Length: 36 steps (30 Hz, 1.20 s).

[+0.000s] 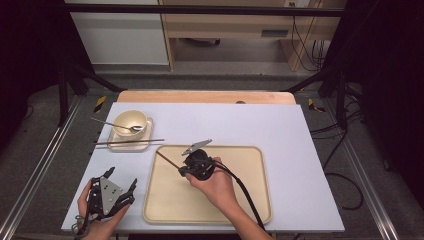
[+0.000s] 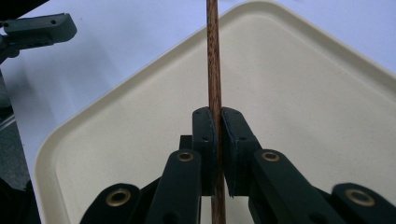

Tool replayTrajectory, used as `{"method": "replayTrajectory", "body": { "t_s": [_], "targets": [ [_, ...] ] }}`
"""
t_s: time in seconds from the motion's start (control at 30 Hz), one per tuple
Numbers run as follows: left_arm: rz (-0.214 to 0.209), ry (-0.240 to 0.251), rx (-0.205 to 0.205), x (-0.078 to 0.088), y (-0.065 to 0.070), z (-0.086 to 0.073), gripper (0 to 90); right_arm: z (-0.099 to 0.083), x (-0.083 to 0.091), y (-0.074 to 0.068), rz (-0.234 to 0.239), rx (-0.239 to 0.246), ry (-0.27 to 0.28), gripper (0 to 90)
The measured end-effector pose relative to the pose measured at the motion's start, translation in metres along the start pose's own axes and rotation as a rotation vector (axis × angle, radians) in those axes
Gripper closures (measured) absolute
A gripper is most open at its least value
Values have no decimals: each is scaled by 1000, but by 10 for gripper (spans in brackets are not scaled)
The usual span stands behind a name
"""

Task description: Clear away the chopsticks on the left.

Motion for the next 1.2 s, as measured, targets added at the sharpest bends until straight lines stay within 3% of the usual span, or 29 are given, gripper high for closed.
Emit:
{"method": "replayTrajectory", "body": {
  "t_s": [0.2, 0.53, 0.77, 0.97, 1.2],
  "targets": [
    [9, 0, 2, 0, -1, 0, 244, -2, -9, 2, 21, -60, -8, 848],
    [20, 2, 16, 1, -5, 1, 252, 0, -23, 14, 6, -146, -25, 848],
    [22, 0, 28, 1, -7, 1, 254, 3, -32, 20, -14, -151, -40, 848],
    [20, 0, 35, 1, -7, 1, 255, 2, -37, 24, -5, -203, -46, 847],
    [16, -1, 38, 1, -6, 1, 256, 1, -40, 25, -4, -197, -54, 846]
  ]
}}
Point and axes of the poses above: each handheld gripper's, and its own axes: x roughly backward along the jaws, z roughly out of its top, y roughly to its right, the point moved 10 cm from there along -x, roughly forward along the jaws, and after that the axes turned 10 degrees about z, right-handed, at the moved point
